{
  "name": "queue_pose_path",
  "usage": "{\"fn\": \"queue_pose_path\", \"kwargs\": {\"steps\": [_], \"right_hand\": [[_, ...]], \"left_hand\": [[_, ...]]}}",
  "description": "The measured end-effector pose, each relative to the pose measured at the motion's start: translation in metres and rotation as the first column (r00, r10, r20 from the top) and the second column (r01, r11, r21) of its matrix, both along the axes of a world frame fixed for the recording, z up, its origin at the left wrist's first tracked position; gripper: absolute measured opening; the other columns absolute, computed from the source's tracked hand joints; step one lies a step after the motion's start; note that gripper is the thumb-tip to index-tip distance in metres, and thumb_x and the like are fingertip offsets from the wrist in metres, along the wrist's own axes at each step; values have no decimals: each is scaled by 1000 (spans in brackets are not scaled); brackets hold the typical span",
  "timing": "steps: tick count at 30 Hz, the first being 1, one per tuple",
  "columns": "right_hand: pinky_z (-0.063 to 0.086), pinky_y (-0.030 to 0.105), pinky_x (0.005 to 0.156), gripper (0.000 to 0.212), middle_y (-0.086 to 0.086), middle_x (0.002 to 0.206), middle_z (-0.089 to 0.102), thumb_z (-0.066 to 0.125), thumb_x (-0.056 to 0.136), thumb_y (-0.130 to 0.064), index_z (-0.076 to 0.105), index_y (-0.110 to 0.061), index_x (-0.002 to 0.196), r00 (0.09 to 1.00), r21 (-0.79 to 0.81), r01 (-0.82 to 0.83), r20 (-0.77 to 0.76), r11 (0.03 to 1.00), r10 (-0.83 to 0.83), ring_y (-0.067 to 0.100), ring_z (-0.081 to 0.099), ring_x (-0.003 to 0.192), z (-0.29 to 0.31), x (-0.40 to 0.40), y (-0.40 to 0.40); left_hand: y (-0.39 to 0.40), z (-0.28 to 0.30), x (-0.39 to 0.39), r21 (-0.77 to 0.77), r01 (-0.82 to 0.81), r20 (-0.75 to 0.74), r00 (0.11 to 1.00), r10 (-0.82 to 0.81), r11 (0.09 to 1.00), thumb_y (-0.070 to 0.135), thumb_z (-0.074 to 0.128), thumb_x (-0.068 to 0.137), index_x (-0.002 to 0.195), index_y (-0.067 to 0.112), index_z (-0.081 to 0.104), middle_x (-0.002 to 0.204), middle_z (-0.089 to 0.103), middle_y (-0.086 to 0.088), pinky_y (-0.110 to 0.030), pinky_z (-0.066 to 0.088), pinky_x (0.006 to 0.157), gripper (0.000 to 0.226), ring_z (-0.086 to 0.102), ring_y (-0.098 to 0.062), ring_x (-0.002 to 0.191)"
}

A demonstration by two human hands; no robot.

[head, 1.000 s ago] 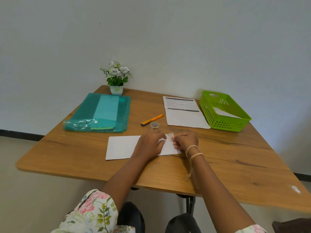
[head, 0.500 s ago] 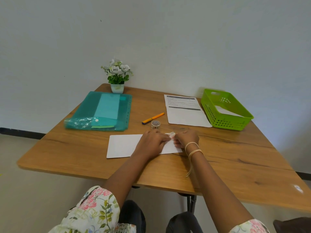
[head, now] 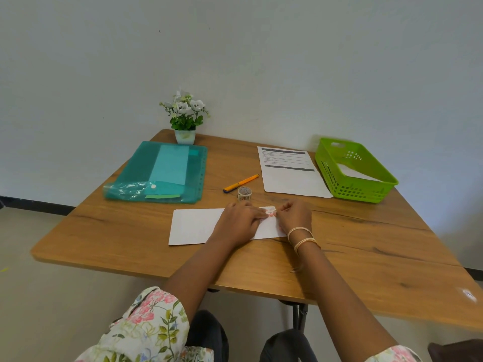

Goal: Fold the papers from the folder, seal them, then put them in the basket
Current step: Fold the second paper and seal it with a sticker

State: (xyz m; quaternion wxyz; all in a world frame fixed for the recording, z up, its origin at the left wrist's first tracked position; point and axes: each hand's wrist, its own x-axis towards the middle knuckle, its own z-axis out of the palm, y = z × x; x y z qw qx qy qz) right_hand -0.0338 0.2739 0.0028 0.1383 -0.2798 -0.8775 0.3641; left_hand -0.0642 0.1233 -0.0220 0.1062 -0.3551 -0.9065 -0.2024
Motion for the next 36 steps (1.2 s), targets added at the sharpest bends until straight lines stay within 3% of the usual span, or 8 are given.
{"fn": "queue_pose_path", "kwargs": {"steps": [4,9,16,18,21,24,29,36], "right_hand": [[45,23,76,15,4,106,65,65,89,-21,75,-19,99,987,258,-151,-19,954,161,17,59,95,-7,12,0],[50,34,87,32,5,125,51,52,95,-42,62,-34,124,959,392,-267,192,880,206,23,56,111,-7,16,7],[47,39,98,50,4,141,50,52,90,-51,48,-33,137,906,359,-391,310,847,287,25,48,126,-5,9,17],[46,36,97,52,-1,141,52,58,86,-52,53,-34,134,937,299,-332,210,894,278,22,46,129,-2,13,16],[47,28,80,31,-8,124,64,63,84,-51,70,-36,110,991,233,-133,21,963,131,15,57,114,-6,20,8],[49,29,78,32,-7,122,66,61,83,-57,70,-40,108,988,273,-152,45,950,146,17,59,111,-10,21,3],[45,34,94,63,2,140,53,63,82,-53,49,-26,138,895,220,-392,316,893,315,24,49,125,1,8,15],[42,36,100,108,6,138,40,72,60,-70,27,-29,148,837,145,-465,394,873,380,26,38,125,-9,28,24]], "left_hand": [[1,0,1,-13,-7,-3,1000,6,1000,29,45,97,127,33,61,129,60,15,-33,37,96,35,48,-9,117],[1,2,1,-56,-9,7,1000,10,998,31,41,98,133,32,56,137,54,16,-35,32,101,37,43,-9,126],[2,1,-1,-112,-38,20,999,40,993,34,35,100,142,28,45,147,43,12,-36,27,107,43,35,-9,136],[2,0,-1,-117,-47,19,999,49,992,35,34,100,143,27,43,149,41,11,-36,26,108,45,33,-9,137],[2,-1,-1,-112,-52,25,998,55,992,35,34,100,144,27,43,149,41,11,-36,26,108,45,33,-9,137],[2,-1,-1,-109,-56,21,998,59,992,36,34,100,143,28,44,148,42,11,-36,26,107,45,34,-9,136],[2,3,1,-108,-50,33,998,54,993,35,36,99,143,27,44,148,42,10,-36,27,107,45,34,-9,137],[-1,13,11,-2,-75,81,994,75,997,35,52,94,133,22,53,136,55,4,-34,35,104,41,46,-14,125]]}}
